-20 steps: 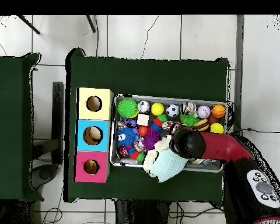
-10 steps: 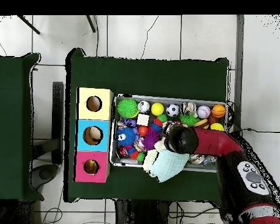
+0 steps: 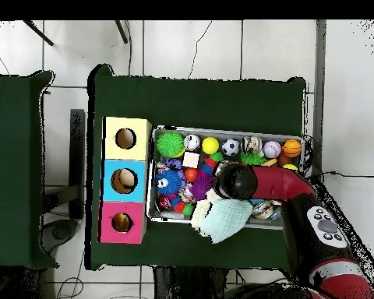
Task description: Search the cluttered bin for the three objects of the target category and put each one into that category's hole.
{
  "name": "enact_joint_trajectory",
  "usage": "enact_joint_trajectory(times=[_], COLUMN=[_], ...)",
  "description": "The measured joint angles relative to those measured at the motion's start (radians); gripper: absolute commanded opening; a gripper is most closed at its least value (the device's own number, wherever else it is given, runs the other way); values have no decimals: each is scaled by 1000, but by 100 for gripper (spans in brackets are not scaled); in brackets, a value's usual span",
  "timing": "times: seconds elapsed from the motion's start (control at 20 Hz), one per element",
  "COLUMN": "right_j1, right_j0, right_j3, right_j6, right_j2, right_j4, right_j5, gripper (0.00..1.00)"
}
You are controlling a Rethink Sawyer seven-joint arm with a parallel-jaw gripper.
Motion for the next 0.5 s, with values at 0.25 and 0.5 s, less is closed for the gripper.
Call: enact_joint_trajectory(times=[0.25, 0.5], right_j1=[13, 22], right_j0=[0, 0], right_j3=[-3, -3], right_j6=[0, 0], right_j2=[0, 0], right_j4=[0, 0], right_j5=[0, 0], gripper=[100, 100])
